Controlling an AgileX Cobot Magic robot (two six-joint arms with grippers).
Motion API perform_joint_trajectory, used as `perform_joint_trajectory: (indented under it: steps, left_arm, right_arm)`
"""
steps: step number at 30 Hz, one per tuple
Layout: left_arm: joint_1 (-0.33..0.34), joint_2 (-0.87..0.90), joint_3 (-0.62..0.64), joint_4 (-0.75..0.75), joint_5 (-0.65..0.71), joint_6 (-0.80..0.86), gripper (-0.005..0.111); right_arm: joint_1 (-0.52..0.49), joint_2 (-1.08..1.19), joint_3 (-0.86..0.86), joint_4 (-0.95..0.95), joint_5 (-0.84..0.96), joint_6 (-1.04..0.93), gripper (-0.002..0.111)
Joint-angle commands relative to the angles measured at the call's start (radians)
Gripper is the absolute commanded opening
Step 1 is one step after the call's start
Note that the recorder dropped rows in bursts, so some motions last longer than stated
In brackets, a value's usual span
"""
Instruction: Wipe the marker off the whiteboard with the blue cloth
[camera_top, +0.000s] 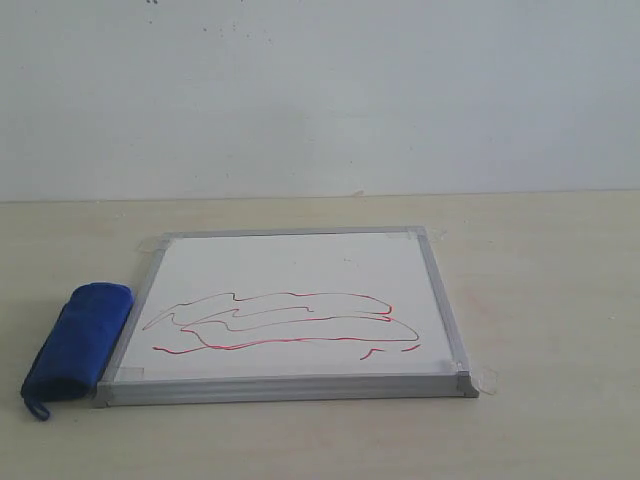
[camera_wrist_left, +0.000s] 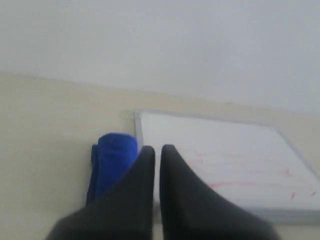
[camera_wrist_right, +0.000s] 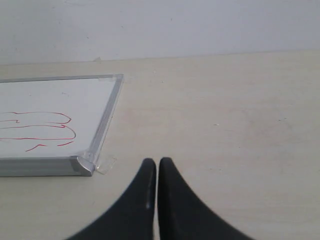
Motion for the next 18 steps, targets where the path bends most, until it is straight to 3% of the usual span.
perform_joint_trajectory:
  steps: [1,4,6,9,11,13,14,15,17,18]
  left_arm:
    - [-0.002,-0.003,-0.126,-0.024,-0.032,-0.007,0.004]
    - [-0.002,-0.003,-0.131,0.015,-0.301,-0.007,0.004]
    - [-0.002,-0.003,-0.131,0.004,-0.411,-0.021,0.004]
    - [-0.002,-0.003,-0.131,-0.05,-0.676,-0.181,0.004]
    - [-0.002,-0.003,-0.139,-0.024,-0.713,-0.383,0.004]
    - [-0.002,0.025,-0.198,0.069,-0.646,-0.447,0.004]
    - [-0.002,0.064,-0.244,0.125,-0.532,-0.464,0.004]
    - [-0.002,0.158,-0.347,0.224,-0.304,-0.475,0.004]
    - [-0.004,0.349,-0.502,0.246,-0.109,-0.412,0.004]
    - [-0.004,0.408,-0.542,0.246,-0.084,-0.347,0.004]
  right_arm:
    - [-0.005,-0.005,-0.001,0.001,-0.009,-0.002,0.001]
    - [-0.005,-0.005,-0.001,0.001,-0.009,-0.002,0.001]
    - [-0.005,-0.005,-0.001,0.001,-0.009,-0.002,0.001]
    - [-0.001,-0.005,-0.001,0.001,-0.009,-0.002,0.001]
    - [-0.001,-0.005,-0.001,0.001,-0.009,-0.002,0.001]
    - [-0.001,-0.005,-0.001,0.001,-0.009,-0.002,0.001]
    - [-0.001,-0.005,-0.001,0.001,-0.009,-0.002,0.001]
    - [-0.001,-0.005,-0.001,0.001,-0.009,-0.002,0.001]
    - [-0.001,-0.005,-0.001,0.001,-0.009,-0.002,0.001]
    - [-0.001,-0.005,-0.001,0.001,-0.009,-0.002,0.001]
